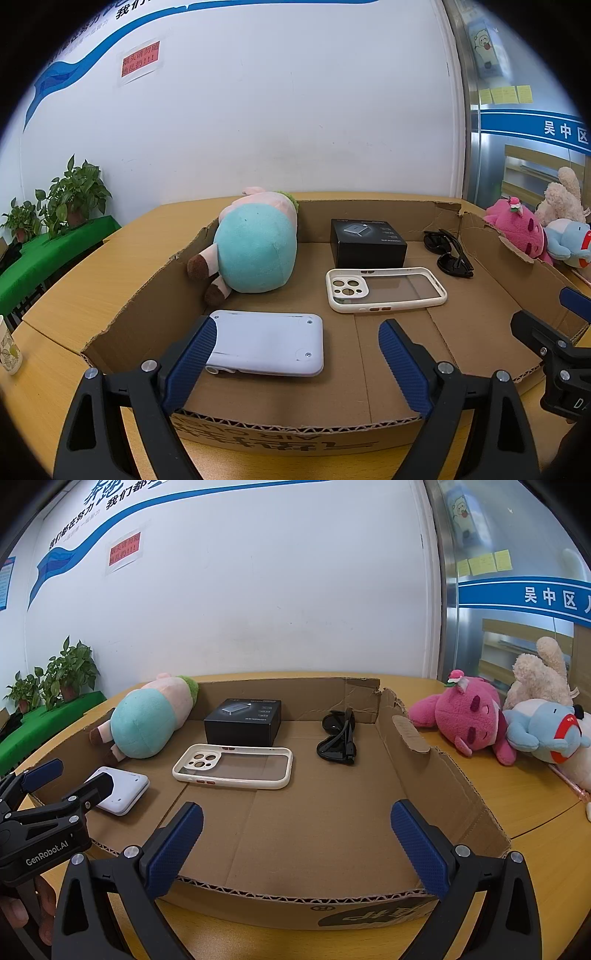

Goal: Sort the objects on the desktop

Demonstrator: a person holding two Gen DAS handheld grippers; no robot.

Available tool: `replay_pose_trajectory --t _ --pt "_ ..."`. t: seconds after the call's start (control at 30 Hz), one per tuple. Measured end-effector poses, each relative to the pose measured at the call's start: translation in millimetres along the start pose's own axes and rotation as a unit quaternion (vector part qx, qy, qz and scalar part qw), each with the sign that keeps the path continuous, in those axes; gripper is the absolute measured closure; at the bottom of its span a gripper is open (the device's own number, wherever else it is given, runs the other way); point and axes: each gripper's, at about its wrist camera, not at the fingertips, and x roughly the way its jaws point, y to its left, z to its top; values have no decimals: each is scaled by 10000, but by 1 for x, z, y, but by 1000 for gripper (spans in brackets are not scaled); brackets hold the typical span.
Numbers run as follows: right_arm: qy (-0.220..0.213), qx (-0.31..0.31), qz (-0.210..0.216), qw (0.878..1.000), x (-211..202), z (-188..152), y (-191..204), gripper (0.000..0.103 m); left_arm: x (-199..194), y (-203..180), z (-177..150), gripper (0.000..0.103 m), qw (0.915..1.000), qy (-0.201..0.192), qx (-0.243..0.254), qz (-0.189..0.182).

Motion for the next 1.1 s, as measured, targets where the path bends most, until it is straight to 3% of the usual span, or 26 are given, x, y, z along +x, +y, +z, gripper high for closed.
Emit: replay_pose_trajectory --t 1.1 --pt "63 16 60 10000 4 2 0 0 -2 1 -1 13 10000 10 0 -2"
